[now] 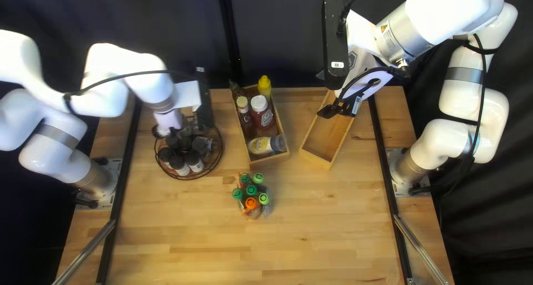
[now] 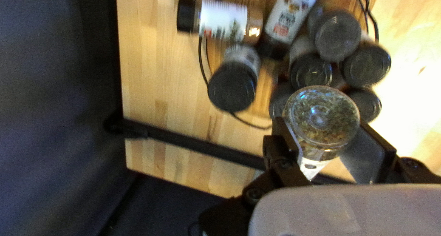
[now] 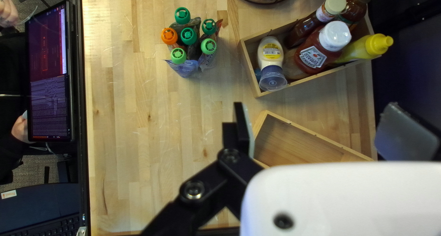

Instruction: Separate condiments, baby food and spices and place it in 3 different racks/containers

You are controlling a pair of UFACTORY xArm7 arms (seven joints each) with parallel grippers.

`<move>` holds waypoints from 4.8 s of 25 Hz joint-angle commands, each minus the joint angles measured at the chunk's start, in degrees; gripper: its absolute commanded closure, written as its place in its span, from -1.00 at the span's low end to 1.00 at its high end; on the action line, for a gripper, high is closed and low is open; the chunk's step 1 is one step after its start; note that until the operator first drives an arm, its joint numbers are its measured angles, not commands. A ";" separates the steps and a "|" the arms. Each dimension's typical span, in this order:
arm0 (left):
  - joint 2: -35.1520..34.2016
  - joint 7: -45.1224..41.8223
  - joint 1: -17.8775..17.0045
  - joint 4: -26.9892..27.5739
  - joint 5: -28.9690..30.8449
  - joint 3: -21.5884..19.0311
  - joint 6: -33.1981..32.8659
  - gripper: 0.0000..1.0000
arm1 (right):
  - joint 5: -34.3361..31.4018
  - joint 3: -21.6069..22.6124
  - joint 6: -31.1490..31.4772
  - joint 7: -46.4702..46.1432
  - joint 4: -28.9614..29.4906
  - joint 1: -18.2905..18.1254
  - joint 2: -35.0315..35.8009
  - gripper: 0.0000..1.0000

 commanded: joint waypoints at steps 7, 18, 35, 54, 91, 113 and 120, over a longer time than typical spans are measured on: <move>4.31 9.13 -1.00 -0.59 -2.61 2.87 -5.62 0.90 | 0.00 0.00 0.00 0.00 0.00 0.00 0.00 -1.00; 3.47 12.55 0.44 -4.66 -1.09 5.14 -10.34 0.86 | 0.00 0.00 0.00 0.00 0.00 0.00 0.00 -1.00; 5.63 13.40 0.49 -7.74 -2.72 6.67 -15.44 0.45 | 0.00 0.00 0.00 0.00 0.00 0.00 0.00 -1.00; 6.02 14.26 0.14 -8.06 -4.00 6.99 -16.29 -0.62 | 0.00 0.00 0.00 0.00 0.00 0.00 0.00 -1.00; -36.10 -1.51 3.14 9.06 -5.76 -14.06 16.12 -1.00 | 0.00 0.00 0.00 0.00 0.00 0.00 0.00 -1.00; -38.67 -1.15 3.82 12.35 -4.05 -16.15 14.96 -1.00 | 0.00 0.00 0.00 0.00 0.00 0.00 0.00 -1.00; -38.67 -1.15 3.82 12.35 -4.05 -16.15 14.96 -1.00 | -3.04 -0.75 -3.79 1.06 -2.15 0.42 0.50 -1.00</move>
